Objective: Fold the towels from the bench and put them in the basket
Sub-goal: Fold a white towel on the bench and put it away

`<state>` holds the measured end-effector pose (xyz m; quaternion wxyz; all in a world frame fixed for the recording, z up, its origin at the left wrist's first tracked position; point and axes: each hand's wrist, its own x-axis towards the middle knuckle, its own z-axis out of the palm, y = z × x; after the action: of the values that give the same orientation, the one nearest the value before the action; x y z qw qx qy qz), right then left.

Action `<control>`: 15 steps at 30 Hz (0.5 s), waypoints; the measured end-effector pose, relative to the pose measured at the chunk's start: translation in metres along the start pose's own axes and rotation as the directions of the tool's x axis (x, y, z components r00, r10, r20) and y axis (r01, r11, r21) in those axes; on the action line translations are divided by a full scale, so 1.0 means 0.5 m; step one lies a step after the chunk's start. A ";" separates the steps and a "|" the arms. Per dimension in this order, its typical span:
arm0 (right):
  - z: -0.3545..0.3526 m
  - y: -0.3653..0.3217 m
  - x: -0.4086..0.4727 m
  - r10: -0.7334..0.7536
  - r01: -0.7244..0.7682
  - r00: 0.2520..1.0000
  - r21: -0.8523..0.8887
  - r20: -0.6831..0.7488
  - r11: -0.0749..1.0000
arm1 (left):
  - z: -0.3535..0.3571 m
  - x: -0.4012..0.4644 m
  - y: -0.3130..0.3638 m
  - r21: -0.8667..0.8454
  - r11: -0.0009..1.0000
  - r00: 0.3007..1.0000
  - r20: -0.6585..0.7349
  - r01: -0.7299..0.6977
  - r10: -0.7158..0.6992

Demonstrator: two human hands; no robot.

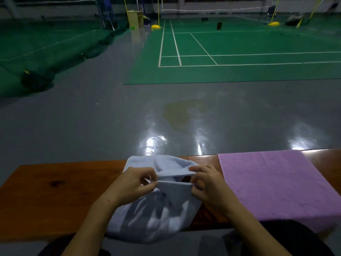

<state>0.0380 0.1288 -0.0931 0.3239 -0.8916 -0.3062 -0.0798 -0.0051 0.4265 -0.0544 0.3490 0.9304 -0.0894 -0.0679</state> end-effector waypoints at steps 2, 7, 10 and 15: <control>-0.001 -0.004 -0.003 0.001 -0.001 1.000 -0.106 -0.002 0.994 | 0.003 -0.001 0.000 0.174 0.985 0.998 -0.051 -0.013 0.022; -0.030 -0.037 0.008 -0.020 0.001 0.995 -0.205 -0.093 0.979 | -0.015 -0.009 0.029 0.350 0.929 0.961 -0.196 -0.119 0.196; -0.066 -0.066 0.018 -0.012 -0.014 0.988 -0.166 -0.154 0.986 | -0.053 -0.014 0.057 0.378 0.912 0.920 -0.280 -0.156 0.274; -0.133 -0.111 0.061 -0.004 -0.014 0.981 -0.089 -0.196 0.996 | -0.126 -0.022 0.133 0.414 0.888 0.845 -0.385 -0.200 0.370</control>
<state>0.0328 0.1357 -0.0014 0.3125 -0.8937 -0.2666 -0.1803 -0.0117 0.4198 0.0373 0.1907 0.9434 -0.1559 0.2221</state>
